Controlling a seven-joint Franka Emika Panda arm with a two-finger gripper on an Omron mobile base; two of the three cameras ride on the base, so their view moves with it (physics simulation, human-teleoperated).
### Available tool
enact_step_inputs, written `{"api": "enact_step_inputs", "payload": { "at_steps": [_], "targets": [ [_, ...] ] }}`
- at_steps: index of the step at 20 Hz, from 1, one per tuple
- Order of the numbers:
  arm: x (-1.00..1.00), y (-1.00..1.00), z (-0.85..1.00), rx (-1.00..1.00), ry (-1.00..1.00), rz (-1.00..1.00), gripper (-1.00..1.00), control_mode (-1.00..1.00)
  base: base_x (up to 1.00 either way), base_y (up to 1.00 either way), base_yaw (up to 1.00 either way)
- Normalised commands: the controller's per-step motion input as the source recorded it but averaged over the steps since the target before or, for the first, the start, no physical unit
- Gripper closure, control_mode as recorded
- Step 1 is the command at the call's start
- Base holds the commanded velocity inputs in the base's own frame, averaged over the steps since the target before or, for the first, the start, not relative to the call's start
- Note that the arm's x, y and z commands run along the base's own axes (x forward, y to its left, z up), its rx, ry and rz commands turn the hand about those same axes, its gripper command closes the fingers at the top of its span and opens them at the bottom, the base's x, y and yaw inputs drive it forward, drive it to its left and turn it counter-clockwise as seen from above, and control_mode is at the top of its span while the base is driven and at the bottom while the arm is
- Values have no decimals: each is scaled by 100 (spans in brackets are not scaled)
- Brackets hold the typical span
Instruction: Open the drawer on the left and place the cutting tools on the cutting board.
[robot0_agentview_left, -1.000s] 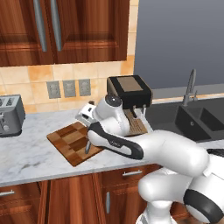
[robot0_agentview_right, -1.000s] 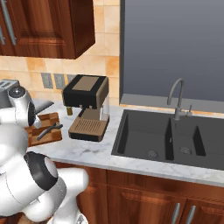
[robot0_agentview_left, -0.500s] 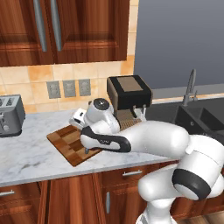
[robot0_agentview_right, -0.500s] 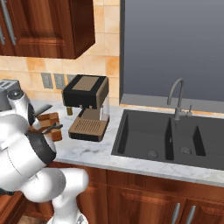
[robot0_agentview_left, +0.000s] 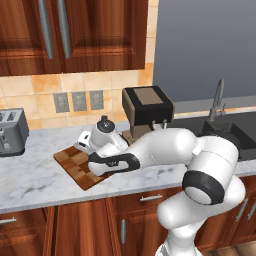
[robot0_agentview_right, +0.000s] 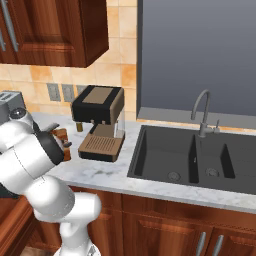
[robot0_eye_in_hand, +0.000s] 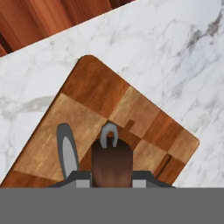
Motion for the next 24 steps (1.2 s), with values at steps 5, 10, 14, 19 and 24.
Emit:
{"api": "enact_step_inputs", "payload": {
  "at_steps": [5,10,14,19,24],
  "targets": [
    [34,2,-31,0,0,0,100,-100,0,0,0],
    [37,16,-38,-1,0,0,100,-100,0,0,0],
    [37,30,-35,-4,0,0,100,-100,0,0,0],
    [17,32,-5,-1,-1,-7,-100,-100,0,0,0],
    [-1,30,44,0,0,-12,-100,-100,0,0,0]
  ]
}}
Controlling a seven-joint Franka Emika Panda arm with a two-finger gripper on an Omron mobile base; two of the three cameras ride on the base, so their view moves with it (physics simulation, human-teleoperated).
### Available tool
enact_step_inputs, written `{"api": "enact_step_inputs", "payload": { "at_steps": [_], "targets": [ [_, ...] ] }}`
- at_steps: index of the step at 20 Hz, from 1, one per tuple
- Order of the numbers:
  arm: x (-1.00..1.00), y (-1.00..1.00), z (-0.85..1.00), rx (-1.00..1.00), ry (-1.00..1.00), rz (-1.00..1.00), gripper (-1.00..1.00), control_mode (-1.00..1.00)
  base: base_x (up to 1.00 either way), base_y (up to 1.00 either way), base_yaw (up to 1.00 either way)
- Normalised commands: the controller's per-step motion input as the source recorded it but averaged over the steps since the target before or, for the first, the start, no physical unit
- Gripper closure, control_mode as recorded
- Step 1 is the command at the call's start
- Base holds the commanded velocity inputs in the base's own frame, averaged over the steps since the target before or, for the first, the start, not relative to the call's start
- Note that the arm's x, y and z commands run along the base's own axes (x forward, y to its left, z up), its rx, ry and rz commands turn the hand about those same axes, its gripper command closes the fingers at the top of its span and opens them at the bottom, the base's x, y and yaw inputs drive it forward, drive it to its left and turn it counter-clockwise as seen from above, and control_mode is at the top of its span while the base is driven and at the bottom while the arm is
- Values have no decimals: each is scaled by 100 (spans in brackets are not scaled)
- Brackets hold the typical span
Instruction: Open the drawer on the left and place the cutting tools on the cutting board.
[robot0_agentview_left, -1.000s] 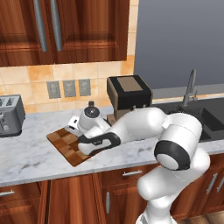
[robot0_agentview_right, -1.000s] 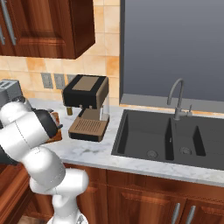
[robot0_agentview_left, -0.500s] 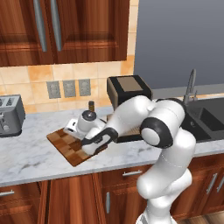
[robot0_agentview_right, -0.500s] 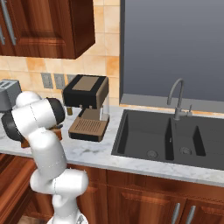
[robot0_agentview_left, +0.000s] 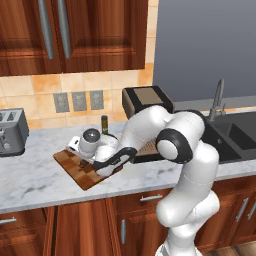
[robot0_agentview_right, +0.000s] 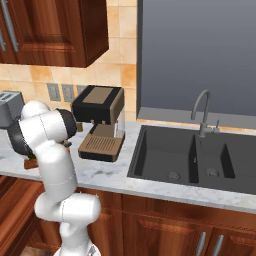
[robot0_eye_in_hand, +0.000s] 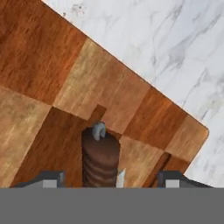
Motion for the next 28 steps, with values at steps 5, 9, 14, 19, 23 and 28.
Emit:
{"api": "enact_step_inputs", "payload": {
  "at_steps": [5,9,14,19,23,28],
  "targets": [
    [-42,-1,98,0,0,-10,-100,-100,0,0,0],
    [-88,-56,100,2,0,-6,-100,-100,0,0,0],
    [-100,-96,100,3,0,-6,-100,-100,0,0,0],
    [-100,-100,93,-4,0,1,-100,-100,0,0,0],
    [-93,-100,33,-5,-6,8,-100,-100,0,0,0],
    [-1,5,-2,-4,0,0,-100,-100,0,0,0]
  ]
}}
